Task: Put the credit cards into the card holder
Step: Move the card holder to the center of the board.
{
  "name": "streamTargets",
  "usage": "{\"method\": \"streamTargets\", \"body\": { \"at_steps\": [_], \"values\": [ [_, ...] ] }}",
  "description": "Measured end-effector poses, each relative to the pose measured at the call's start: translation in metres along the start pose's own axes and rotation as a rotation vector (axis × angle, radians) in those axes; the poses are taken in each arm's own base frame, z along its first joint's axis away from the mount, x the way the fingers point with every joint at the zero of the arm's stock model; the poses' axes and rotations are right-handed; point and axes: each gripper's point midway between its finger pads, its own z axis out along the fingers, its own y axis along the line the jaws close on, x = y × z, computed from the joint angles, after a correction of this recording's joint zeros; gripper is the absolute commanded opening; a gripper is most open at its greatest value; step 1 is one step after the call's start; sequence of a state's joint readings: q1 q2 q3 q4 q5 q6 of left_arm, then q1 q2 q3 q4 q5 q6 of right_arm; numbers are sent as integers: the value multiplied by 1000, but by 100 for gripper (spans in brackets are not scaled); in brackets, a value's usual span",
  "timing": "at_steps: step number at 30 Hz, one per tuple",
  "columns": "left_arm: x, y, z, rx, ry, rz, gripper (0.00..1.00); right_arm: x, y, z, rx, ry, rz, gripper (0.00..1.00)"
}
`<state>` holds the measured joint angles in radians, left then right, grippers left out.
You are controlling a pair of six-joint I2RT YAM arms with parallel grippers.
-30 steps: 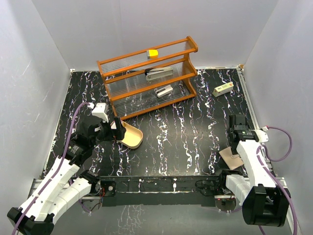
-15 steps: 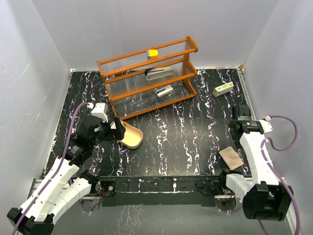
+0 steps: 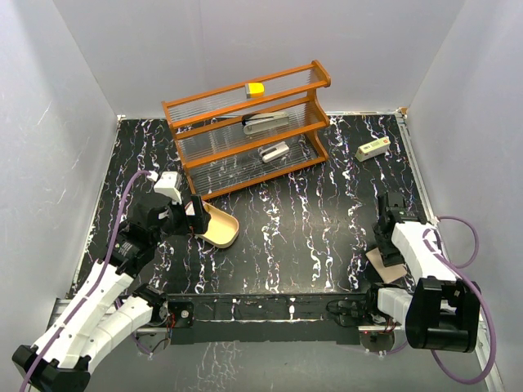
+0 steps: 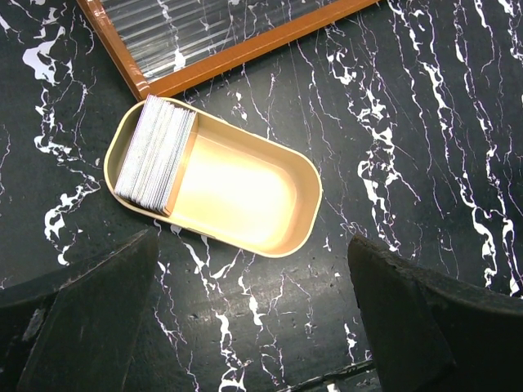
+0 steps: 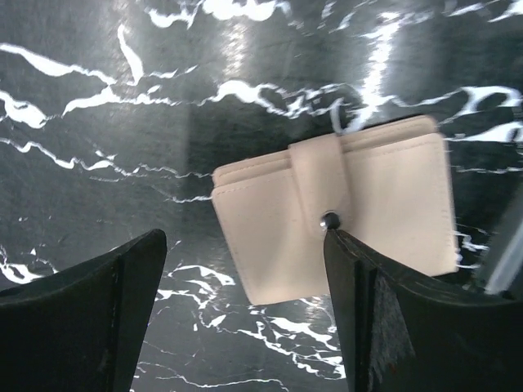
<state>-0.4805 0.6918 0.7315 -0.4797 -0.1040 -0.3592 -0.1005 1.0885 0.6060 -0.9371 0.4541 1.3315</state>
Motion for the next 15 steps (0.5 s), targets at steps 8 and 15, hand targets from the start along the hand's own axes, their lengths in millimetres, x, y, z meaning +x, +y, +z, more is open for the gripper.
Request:
{"method": "streamTargets", "body": {
  "at_steps": [8,15],
  "values": [
    [1,0,1,1,6,0,98,21,48,-5,-254,106,-142,74],
    [0,3,1,-21,-2,-9,98,43,74,-16,-473,191,-302,76]
  ]
}}
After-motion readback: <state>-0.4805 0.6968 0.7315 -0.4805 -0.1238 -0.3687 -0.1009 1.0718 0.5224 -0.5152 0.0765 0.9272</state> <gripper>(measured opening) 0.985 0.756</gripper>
